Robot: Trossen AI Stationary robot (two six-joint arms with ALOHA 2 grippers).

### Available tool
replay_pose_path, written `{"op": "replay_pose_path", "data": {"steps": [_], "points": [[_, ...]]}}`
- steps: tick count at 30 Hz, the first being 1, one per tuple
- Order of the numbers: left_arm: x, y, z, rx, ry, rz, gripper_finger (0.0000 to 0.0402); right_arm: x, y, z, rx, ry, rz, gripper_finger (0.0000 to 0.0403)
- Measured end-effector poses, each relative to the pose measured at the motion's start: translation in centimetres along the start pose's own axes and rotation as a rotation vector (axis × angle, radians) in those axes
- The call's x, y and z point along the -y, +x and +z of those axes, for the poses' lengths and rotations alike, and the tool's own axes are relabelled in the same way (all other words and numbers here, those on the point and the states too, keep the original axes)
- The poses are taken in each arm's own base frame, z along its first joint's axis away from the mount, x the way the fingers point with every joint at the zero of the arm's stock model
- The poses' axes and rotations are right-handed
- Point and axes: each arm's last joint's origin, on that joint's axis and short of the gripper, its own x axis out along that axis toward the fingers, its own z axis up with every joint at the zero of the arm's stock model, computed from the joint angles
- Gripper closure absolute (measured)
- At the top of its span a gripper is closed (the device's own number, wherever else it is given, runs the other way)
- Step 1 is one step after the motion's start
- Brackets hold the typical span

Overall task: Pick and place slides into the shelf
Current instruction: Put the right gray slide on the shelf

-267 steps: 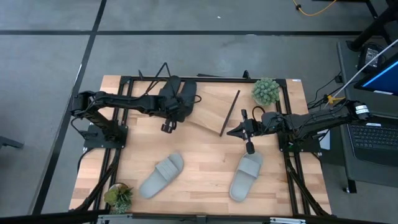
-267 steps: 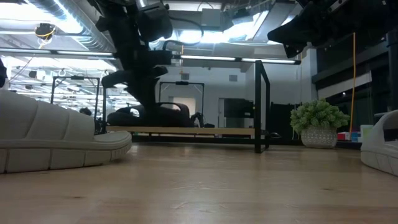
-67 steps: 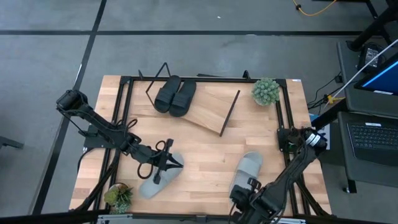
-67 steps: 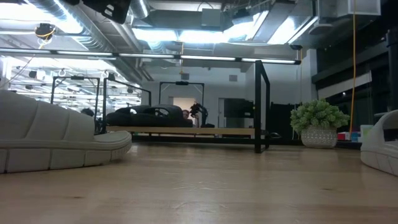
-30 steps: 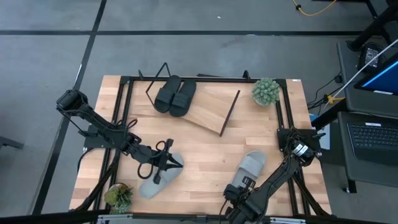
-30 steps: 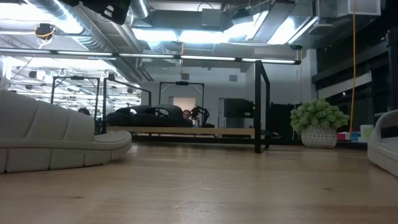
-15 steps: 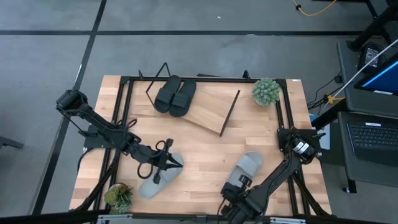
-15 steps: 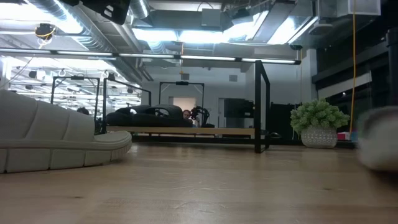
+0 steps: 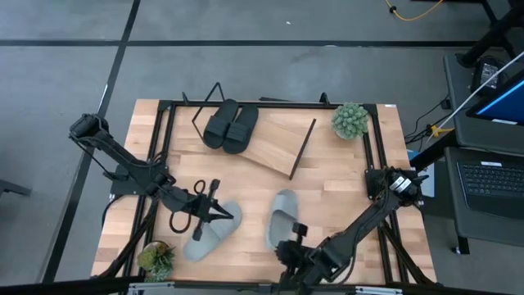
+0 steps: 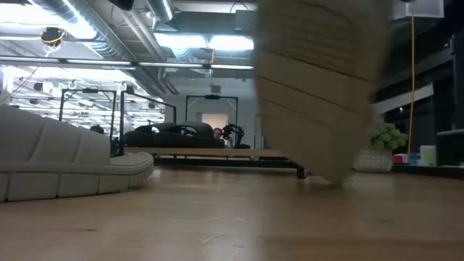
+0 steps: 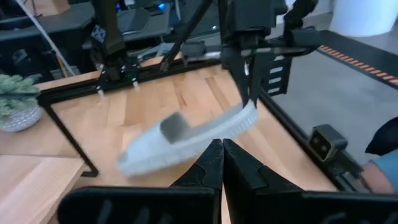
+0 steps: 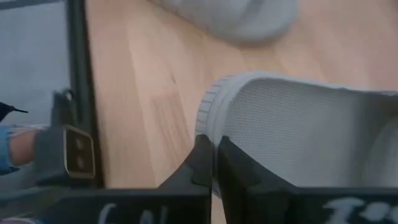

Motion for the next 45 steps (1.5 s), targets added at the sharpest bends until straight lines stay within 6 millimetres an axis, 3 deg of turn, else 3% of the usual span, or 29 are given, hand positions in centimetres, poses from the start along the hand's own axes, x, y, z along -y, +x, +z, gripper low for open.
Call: {"op": "replay_pose_path", "data": {"steps": [8,13,18,24,30,45], "points": [[1.0,-0.5,0.0,0.000,0.018,0.011,0.0401,0.7,1.1,2.9,0.082,-0.168,0.035,0.0393],[1.4,-0.6,-0.1,0.002,0.024,0.001,0.0401,0.7,-0.6,6.3,0.144,-0.288,0.036,0.0394],[1.4,-0.6,-0.2,-0.007,0.029,0.022,0.0401,2.0,-2.6,9.0,0.143,-0.358,-0.050,0.0394],[1.4,-0.6,-0.3,-0.019,0.043,0.026,0.0401,4.5,-2.7,11.0,0.084,-0.426,-0.138,0.0394],[1.3,-0.6,-0.5,-0.037,0.052,0.067,0.0401,7.8,-1.0,12.7,-0.003,-0.505,-0.219,0.0394],[1.1,-0.6,-0.5,-0.039,0.076,0.082,0.0402,19.4,3.9,16.8,-0.243,-0.366,-0.253,0.0395]]}}
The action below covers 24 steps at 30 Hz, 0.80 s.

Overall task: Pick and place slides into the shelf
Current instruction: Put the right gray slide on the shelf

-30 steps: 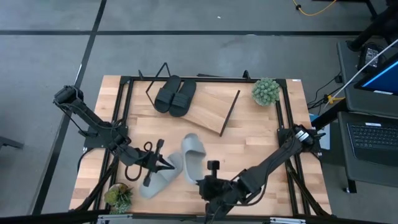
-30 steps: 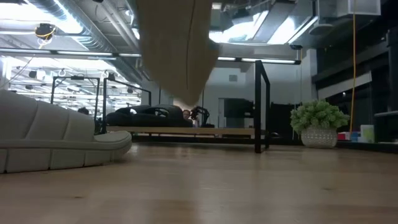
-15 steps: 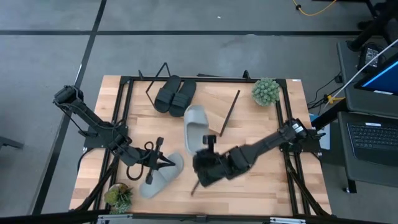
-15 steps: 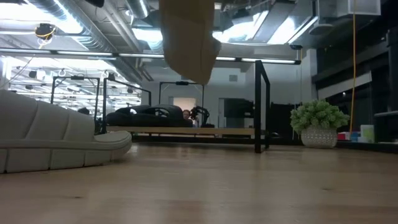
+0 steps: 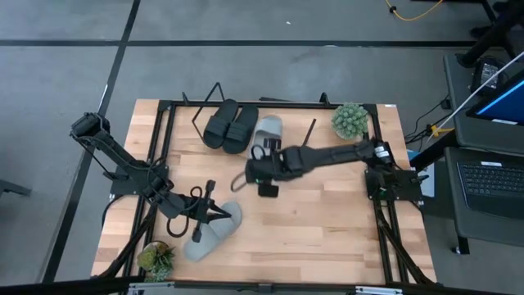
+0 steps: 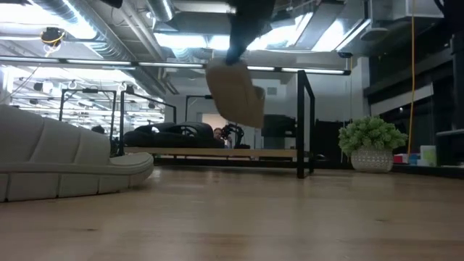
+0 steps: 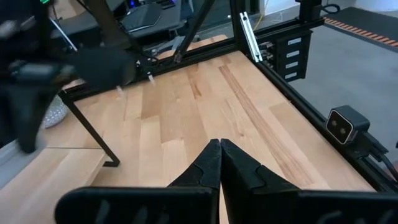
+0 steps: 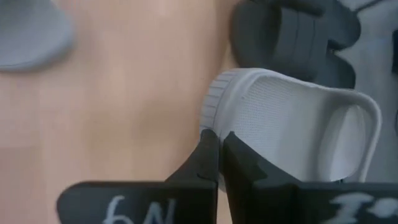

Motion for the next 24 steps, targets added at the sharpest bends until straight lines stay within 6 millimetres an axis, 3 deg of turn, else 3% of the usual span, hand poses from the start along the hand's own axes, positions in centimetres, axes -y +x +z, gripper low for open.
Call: {"op": "replay_pose_path", "data": {"steps": [4,14,24], "points": [[0.0,0.0,-0.1,-0.008,0.004,0.000,0.0401,1.7,1.7,0.0,-0.042,0.009,0.019,0.0395],[0.0,0.0,-0.2,-0.019,0.005,-0.001,0.0401,2.7,4.7,0.0,-0.091,-0.031,0.070,0.0395],[0.0,0.0,-0.2,-0.019,0.006,-0.001,0.0401,2.9,6.0,0.1,-0.107,-0.019,0.065,0.0395]]}}
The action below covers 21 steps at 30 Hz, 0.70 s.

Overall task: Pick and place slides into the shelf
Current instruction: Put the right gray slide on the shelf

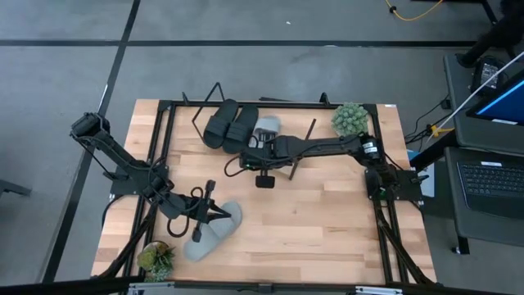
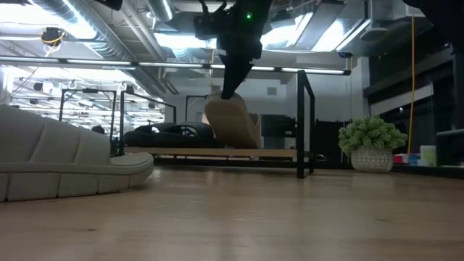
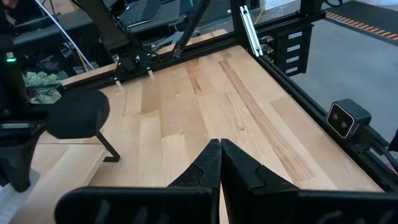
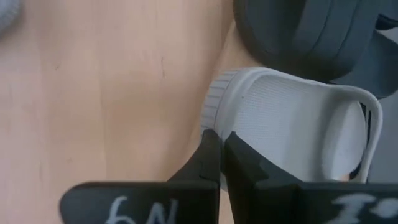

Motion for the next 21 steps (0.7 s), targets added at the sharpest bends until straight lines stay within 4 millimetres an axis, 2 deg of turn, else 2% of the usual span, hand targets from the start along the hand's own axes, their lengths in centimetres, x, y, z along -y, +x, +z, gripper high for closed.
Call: {"op": "replay_pose_path", "data": {"steps": [10,21], "points": [[0.1,0.0,0.0,-0.001,0.002,-0.006,0.0401,0.9,1.6,0.1,-0.020,-0.007,0.032,0.0395],[0.1,0.0,0.0,-0.002,0.003,-0.006,0.0401,0.9,2.9,0.3,-0.025,-0.043,0.066,0.0395]]}}
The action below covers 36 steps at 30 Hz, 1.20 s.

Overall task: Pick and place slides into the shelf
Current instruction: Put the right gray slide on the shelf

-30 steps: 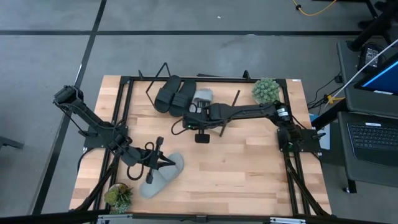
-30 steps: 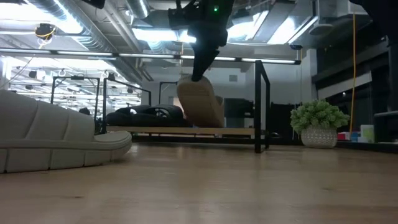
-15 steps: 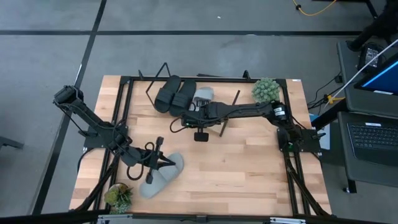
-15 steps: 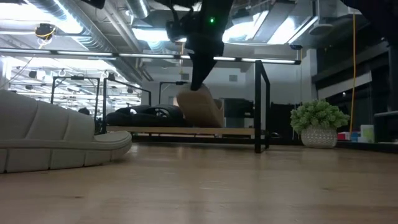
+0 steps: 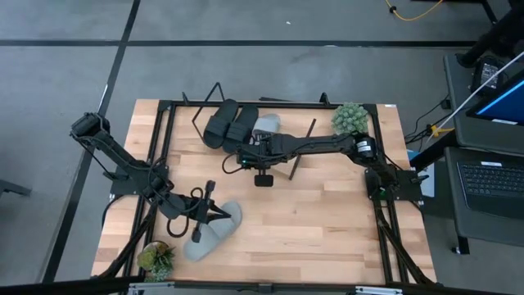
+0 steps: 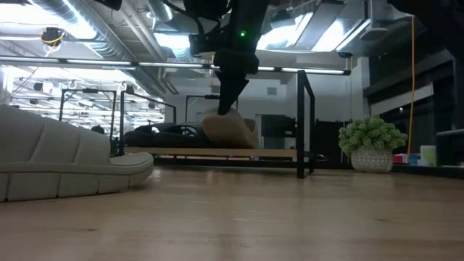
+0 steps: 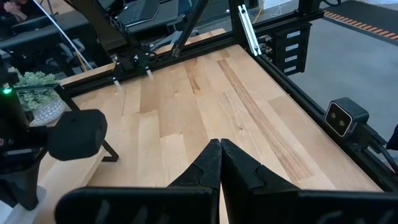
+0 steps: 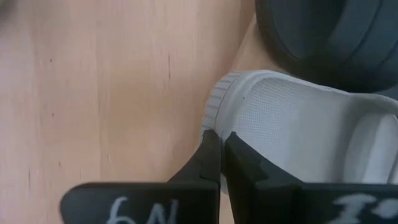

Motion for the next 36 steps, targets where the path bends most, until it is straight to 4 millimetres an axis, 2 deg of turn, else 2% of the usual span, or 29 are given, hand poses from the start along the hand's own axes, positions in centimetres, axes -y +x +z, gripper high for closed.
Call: {"op": "replay_pose_path", "data": {"steps": [7,17,30,36], "points": [[0.0,0.0,0.0,0.000,0.000,-0.005,0.0401,0.8,0.9,-0.1,-0.014,0.017,-0.001,0.0395],[0.0,0.0,0.0,0.000,0.000,-0.006,0.0402,0.6,1.4,0.1,-0.007,0.013,0.048,0.0395],[0.0,0.0,0.0,0.000,0.000,-0.006,0.0402,0.0,1.3,0.6,0.047,-0.007,0.081,0.0396],[0.0,0.0,0.0,0.000,0.000,-0.006,0.0402,0.1,1.3,0.6,0.035,-0.007,0.029,0.0396]]}}
